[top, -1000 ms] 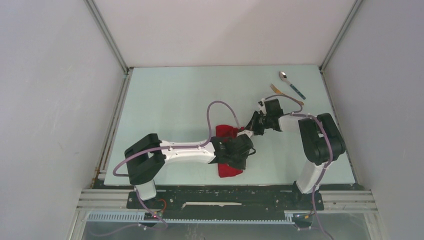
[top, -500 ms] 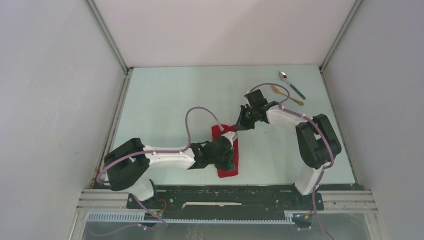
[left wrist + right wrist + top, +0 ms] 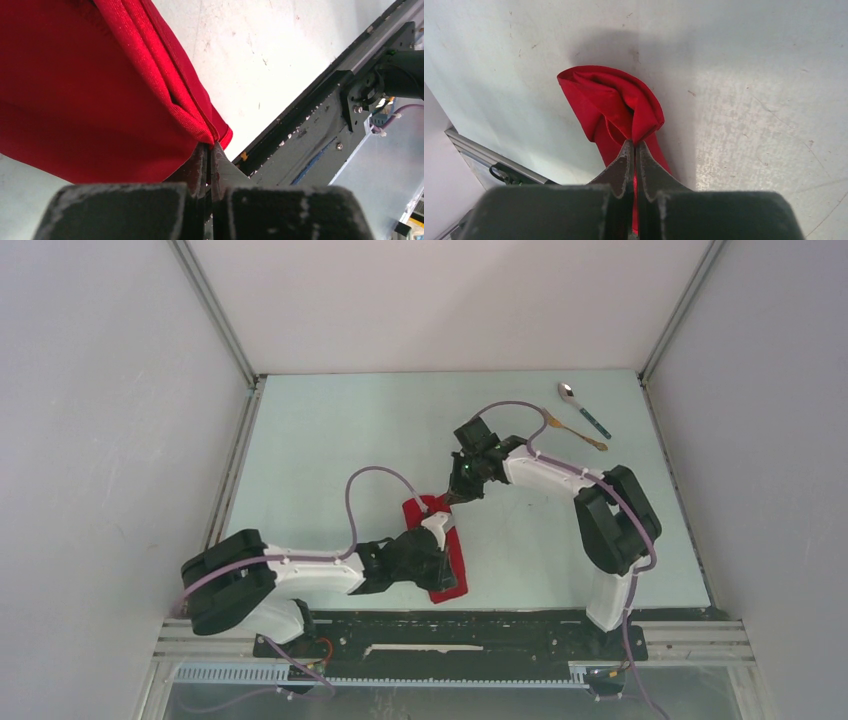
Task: Fold the napkin into a case and place the utensils inside
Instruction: Fold the 2/3-rectangle-folded napkin at the center of the board.
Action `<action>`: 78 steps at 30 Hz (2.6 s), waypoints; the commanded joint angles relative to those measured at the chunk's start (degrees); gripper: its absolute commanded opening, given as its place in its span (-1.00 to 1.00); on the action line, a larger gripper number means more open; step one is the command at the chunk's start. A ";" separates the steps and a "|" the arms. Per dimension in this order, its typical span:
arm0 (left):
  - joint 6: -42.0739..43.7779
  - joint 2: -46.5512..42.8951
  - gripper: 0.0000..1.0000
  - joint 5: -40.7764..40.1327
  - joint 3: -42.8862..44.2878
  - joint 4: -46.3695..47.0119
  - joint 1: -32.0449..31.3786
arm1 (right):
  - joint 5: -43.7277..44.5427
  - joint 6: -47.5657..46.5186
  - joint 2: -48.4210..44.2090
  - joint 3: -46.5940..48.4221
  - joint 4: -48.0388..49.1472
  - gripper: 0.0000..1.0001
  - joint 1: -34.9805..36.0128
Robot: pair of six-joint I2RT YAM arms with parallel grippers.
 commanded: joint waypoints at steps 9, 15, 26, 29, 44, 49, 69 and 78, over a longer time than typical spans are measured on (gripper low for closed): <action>1.47 -7.48 -0.98 2.34 -7.60 6.31 -0.13 | 4.09 6.12 3.35 8.54 -2.66 -1.00 6.34; 1.76 -12.16 -0.94 -0.07 -11.85 6.01 -0.05 | -0.54 12.49 4.32 6.85 3.10 -1.00 7.60; 1.60 -17.90 -0.36 -1.32 -14.41 1.32 -0.04 | -0.76 17.55 4.53 5.46 8.55 -1.00 8.20; 0.89 -21.78 -0.11 -2.15 -14.01 -1.92 0.20 | -0.52 17.33 5.00 5.46 8.59 -1.00 8.02; -5.79 -42.92 0.21 2.38 -14.81 -23.82 21.95 | 0.88 16.29 4.89 5.56 6.95 -1.00 7.77; -6.84 -35.19 0.11 0.44 -15.42 -17.47 27.91 | 1.50 17.57 4.72 5.56 7.17 -1.00 8.64; 1.96 -10.86 -0.28 1.20 -7.74 -3.21 29.85 | 17.06 27.68 7.62 14.20 -2.49 -1.00 15.87; 3.03 -19.30 -0.01 0.11 -9.22 -11.55 30.22 | 18.69 28.33 6.88 11.85 1.19 -1.00 16.73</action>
